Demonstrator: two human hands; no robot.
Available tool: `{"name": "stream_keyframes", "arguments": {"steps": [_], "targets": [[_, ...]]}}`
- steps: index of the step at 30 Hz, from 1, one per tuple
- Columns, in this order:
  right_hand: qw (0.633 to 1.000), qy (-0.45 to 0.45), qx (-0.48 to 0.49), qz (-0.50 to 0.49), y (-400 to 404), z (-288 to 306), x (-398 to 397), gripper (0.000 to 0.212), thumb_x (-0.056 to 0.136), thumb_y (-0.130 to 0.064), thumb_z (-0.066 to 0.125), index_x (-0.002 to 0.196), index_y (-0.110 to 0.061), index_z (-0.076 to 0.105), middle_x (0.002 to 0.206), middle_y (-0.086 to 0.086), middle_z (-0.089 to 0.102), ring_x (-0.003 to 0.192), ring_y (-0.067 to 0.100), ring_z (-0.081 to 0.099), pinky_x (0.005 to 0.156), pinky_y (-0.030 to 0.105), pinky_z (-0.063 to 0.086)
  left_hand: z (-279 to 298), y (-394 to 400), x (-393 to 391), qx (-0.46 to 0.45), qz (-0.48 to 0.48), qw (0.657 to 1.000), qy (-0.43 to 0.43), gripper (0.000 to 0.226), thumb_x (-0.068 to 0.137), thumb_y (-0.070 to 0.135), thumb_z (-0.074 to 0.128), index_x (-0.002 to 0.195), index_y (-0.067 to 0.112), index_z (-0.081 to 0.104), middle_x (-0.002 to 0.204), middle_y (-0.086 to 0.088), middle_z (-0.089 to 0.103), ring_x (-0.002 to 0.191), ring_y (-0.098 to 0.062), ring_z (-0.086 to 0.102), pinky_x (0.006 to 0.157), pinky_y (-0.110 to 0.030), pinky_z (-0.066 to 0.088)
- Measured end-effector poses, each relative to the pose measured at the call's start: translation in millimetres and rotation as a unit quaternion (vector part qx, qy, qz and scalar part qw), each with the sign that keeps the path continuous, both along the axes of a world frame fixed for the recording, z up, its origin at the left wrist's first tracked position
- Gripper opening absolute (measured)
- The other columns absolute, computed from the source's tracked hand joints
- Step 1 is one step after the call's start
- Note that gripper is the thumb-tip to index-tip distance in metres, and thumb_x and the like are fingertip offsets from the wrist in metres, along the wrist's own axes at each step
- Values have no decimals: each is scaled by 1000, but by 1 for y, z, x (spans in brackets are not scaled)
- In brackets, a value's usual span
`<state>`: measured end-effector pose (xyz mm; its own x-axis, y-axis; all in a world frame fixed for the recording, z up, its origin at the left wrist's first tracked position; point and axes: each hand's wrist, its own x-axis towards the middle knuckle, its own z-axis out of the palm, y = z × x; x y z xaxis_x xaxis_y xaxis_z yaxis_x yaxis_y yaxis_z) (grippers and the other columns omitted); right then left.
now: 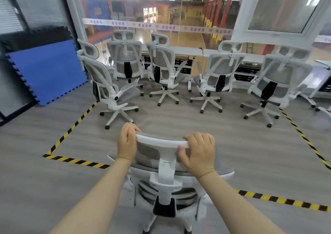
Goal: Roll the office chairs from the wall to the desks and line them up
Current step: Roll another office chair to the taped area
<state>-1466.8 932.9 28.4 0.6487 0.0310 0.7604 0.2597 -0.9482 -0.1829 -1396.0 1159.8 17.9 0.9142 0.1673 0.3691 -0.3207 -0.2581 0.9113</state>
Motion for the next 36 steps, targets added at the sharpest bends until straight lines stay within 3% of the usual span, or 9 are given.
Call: {"name": "stream_keyframes", "arguments": {"steps": [5, 10, 15, 23, 29, 36], "targets": [[1000, 2, -8, -7, -36, -2, 96, 29, 82, -38, 50, 83, -14, 65, 76, 2, 56, 72, 25, 46, 74, 36, 33, 1, -37, 98, -2, -9, 1000, 6, 29, 90, 18, 32, 72, 9, 52, 82, -8, 53, 84, -23, 52, 80, -42, 42], [1000, 14, -11, -16, -64, -1, 203, 30, 81, -38, 48, 84, -13, 64, 78, 3, 55, 72, 26, 46, 75, 37, 36, 3, -67, 196, -18, -6, 1000, -4, 29, 88, 23, 32, 72, 8, 51, 84, -8, 52, 81, -16, 50, 77, -23, 39], [1000, 23, 10, -18, -84, -3, 303, 30, 82, -37, 47, 84, -12, 63, 80, 3, 54, 73, 26, 45, 74, 38, 36, -4, -83, 302, -6, -28, 999, -43, 29, 88, 26, 33, 69, 13, 51, 78, 3, 51, 77, -14, 50, 74, -28, 41], [999, 30, 11, -7, -104, 1, 452, 29, 83, -37, 47, 85, -13, 63, 81, 1, 53, 75, 23, 45, 75, 35, 35, -7, -98, 453, 3, -47, 997, -69, 34, 91, 29, 31, 71, 11, 51, 79, 4, 49, 79, -15, 50, 75, -20, 39], [999, 30, 23, -8, -107, 1, 562, 27, 81, -35, 48, 86, -13, 63, 82, 2, 56, 76, 24, 46, 77, 36, 35, -5, -99, 564, 37, -41, 997, -51, 27, 91, 24, 31, 73, 19, 50, 80, 4, 52, 79, -17, 52, 74, -36, 43], [999, 32, 22, 11, -116, -3, 689, 27, 83, -36, 47, 89, -15, 63, 83, 0, 56, 78, 24, 49, 78, 36, 37, -3, -107, 689, 29, -54, 997, -45, 31, 93, 27, 30, 76, 11, 50, 83, -4, 50, 81, -17, 50, 76, -25, 41]]}}
